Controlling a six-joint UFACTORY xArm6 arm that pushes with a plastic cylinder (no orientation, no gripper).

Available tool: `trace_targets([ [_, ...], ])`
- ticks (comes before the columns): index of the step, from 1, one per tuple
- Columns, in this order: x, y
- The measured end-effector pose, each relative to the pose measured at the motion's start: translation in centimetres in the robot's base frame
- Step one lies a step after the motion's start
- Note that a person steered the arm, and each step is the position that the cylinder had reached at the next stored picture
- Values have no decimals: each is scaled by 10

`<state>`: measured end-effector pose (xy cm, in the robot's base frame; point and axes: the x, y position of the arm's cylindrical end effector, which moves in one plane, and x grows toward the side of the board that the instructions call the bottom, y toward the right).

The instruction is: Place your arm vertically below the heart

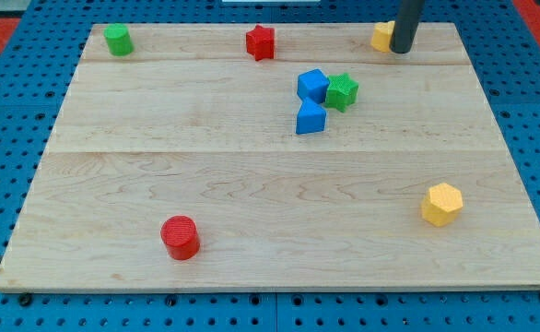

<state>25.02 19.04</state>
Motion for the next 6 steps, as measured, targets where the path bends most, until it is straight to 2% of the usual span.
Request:
trace_targets([
  [1,1,0],
  [3,63,5],
  [6,67,-1],
])
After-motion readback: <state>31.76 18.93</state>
